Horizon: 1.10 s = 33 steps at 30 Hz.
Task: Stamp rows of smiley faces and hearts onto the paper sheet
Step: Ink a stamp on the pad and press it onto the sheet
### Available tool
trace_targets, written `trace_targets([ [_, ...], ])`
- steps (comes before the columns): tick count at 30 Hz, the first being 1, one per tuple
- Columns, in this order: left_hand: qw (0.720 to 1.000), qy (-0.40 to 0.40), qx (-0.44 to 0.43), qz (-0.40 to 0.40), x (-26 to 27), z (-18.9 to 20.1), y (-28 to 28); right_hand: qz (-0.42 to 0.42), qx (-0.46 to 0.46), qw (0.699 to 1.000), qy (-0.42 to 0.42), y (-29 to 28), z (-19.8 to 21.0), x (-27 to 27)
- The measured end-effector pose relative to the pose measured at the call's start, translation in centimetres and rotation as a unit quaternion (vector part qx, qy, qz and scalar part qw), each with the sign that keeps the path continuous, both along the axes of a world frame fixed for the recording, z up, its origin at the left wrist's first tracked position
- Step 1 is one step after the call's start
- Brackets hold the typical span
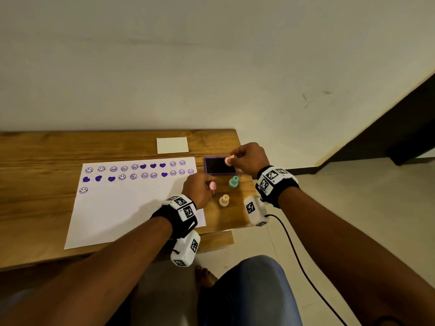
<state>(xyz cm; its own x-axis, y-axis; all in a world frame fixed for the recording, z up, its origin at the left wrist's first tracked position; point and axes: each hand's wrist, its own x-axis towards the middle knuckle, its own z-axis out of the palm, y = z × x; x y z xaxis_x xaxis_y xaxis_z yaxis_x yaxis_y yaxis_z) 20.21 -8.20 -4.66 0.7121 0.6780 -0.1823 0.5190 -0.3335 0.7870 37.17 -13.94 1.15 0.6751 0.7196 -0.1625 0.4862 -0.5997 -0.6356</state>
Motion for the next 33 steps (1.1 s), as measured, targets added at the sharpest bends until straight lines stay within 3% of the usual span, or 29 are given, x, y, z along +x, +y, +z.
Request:
trace_targets([
  [10,0.992,0.057,0.089,-0.062,0.6,-0.1,1.1,0.121,-0.138,0.967,-0.175,3.8,-2.7,-1.1],
  [20,0.986,0.075,0.12,-0.092,0.1,1.2,1.7,0.14,-0.181,0.943,-0.24,4.7,-2.1,-2.0],
  [25,0.988,0.08,0.121,-0.046,-3.8,3.2,2.1,0.149,-0.203,0.941,-0.225,4.9,-0.2,-3.2],
  [28,0.989,0.084,0.123,-0.004,-7.9,4.5,2.6,0.051,-0.084,0.983,-0.153,4.3,1.6,-4.4],
  [30,0.989,0.072,0.117,0.045,-10.9,5.2,2.9,-0.001,0.089,0.996,0.008,2.9,2.9,-6.5],
  [31,0.989,0.069,0.114,0.066,-12.5,5.6,2.9,-0.009,0.176,0.976,0.126,2.0,3.9,-8.2],
  [33,0.987,0.085,0.105,0.088,-14.9,5.7,2.8,-0.004,0.281,0.885,0.372,0.1,5.2,-11.9],
])
